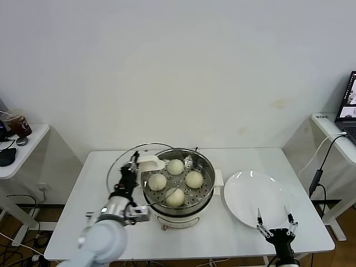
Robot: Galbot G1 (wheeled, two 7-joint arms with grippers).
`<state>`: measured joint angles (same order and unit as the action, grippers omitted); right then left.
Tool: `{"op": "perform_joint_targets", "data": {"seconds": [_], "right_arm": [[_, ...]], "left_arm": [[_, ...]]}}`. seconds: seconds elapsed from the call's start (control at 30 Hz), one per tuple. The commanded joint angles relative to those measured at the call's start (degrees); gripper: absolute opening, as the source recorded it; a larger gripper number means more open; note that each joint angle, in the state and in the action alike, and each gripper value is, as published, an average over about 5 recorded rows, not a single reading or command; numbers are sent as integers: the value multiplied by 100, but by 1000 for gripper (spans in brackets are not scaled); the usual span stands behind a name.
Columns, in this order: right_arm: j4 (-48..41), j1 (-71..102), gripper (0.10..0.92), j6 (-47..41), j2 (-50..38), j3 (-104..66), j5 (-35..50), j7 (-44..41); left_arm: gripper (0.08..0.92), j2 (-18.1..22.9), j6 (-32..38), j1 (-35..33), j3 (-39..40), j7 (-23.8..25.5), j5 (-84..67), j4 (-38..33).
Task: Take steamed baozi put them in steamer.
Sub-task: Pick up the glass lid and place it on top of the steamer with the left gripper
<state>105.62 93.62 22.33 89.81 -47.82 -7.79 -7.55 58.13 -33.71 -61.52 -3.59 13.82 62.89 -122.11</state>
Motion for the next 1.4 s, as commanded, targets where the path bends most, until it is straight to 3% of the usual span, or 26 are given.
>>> {"op": "perform_joint_targets", "data": {"seconds": [0.03,0.57,1.4], "right_arm": [[-118,-31,823,25,42,27,-174,70],[-89,-7,823,60,-54,27,-47,63],[-104,23,823,73,-61,91,-71,21]], "left_arm": [[171,1218,-338,992,1450,679,1567,835],[171,1827,-173,803,1222,306,1963,1605],[171,2063,12,509,1030,44,2195,1729]]}}
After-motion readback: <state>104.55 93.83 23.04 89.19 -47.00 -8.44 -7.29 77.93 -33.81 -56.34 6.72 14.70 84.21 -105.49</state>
